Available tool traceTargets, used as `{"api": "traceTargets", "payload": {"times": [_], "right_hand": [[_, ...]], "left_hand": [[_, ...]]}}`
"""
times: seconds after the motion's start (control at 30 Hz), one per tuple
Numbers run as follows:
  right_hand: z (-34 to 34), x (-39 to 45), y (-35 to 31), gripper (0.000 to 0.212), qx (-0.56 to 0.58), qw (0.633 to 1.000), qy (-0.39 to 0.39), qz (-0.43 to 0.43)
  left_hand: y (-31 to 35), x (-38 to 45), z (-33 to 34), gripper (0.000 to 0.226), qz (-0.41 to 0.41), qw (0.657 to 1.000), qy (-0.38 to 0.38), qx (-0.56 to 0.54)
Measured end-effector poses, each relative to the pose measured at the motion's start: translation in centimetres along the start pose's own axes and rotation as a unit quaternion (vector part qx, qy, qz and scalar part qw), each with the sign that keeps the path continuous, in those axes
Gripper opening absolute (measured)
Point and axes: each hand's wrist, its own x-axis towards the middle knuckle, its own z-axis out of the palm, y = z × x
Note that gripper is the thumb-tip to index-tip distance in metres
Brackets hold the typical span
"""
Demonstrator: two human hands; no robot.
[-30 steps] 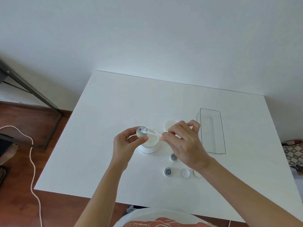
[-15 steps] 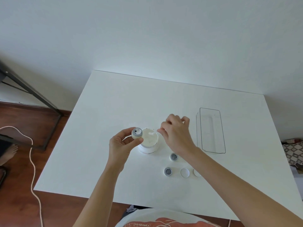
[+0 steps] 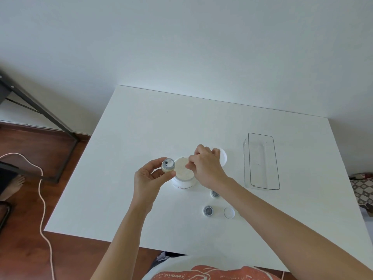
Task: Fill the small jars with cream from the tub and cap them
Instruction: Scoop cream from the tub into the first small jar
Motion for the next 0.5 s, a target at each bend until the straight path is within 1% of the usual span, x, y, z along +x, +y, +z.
{"api": "traceTargets", "payload": {"times": [0.13,0.3,0.4,0.5], "right_hand": [[-0.6,-0.3,0.9,0.023,0.060,0.994,-0.011,0.090],[-1.9,-0.9,1.9,0.029,0.181,0.961,-0.030,0.206],[-2.9,-1.1,2.3,0.028,0.223,0.943,-0.018,0.247],[-4.1,-1.4,2.5,0.028,0.283,0.920,-0.001,0.270]], "left_hand": [[0.0,-0.1,-0.2,0.036,0.004,1.000,-0.003,0.007],[-0.2,0.1,-0.2,0.036,-0.002,1.000,-0.004,0.008],[-0.2,0.2,0.0,0.037,-0.007,1.000,-0.003,0.010],[-0.3,0.2,0.2,0.037,-0.009,1.000,-0.002,0.015]]}}
